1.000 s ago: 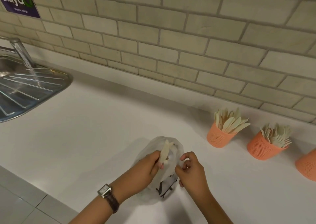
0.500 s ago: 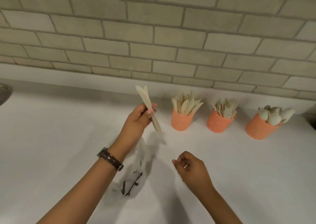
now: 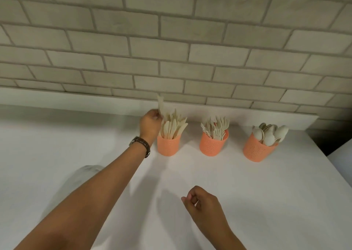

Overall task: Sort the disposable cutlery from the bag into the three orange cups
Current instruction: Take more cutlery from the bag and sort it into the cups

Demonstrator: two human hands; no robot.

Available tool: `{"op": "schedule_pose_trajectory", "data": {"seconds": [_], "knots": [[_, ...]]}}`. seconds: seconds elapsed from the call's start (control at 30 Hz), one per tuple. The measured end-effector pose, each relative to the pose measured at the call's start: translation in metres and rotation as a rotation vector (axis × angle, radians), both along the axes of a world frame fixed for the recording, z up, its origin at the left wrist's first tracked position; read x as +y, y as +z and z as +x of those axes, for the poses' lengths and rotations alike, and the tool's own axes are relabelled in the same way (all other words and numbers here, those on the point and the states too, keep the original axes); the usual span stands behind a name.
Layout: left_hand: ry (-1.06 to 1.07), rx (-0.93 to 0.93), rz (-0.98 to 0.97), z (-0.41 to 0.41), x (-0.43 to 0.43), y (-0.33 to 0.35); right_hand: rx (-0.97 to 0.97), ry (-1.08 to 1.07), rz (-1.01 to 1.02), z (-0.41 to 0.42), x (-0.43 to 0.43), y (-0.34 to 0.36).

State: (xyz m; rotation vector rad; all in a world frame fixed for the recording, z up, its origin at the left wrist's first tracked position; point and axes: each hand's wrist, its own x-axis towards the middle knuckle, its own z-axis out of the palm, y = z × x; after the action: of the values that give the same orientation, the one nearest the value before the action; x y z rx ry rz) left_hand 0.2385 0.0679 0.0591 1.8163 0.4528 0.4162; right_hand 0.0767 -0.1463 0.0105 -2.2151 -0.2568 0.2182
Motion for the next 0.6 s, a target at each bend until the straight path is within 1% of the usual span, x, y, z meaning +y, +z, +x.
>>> {"op": "schedule_pose_trajectory", "data": {"seconds": [0.03,0.1,0.13,0.17,0.23,0.3,0.37,0.43,0.5,0.6], "knots": [[-0.008,0.086,0.06,-0.002,-0.001,-0.01,-0.002,0.011,0.002,0.002,-0.002,0.0],[-0.003,0.201,0.323,-0.009,-0.002,-0.02,-0.008,0.028,0.013,0.005,-0.004,0.0],[-0.001,0.208,0.406,-0.013,-0.002,-0.019,-0.006,0.036,0.02,0.006,-0.003,0.0],[-0.005,0.199,0.429,-0.017,-0.002,-0.014,0.0,0.045,0.022,0.008,-0.002,0.001],[-0.022,0.143,0.403,-0.027,0.001,-0.005,0.017,0.072,0.014,0.012,0.005,0.004],[-0.057,0.036,0.327,-0.047,0.008,0.004,0.018,0.113,0.008,0.014,0.016,0.007],[-0.113,-0.041,0.231,-0.079,0.018,0.014,0.006,0.174,-0.008,0.016,0.034,0.01],[-0.141,-0.087,0.219,-0.118,0.031,0.024,-0.015,0.256,-0.045,0.015,0.057,0.016],[-0.11,-0.126,0.197,-0.159,0.049,0.031,-0.081,0.382,-0.058,0.013,0.084,0.024],[0.01,-0.12,0.111,-0.213,0.082,0.036,-0.215,0.62,-0.117,0.008,0.13,0.038]]}}
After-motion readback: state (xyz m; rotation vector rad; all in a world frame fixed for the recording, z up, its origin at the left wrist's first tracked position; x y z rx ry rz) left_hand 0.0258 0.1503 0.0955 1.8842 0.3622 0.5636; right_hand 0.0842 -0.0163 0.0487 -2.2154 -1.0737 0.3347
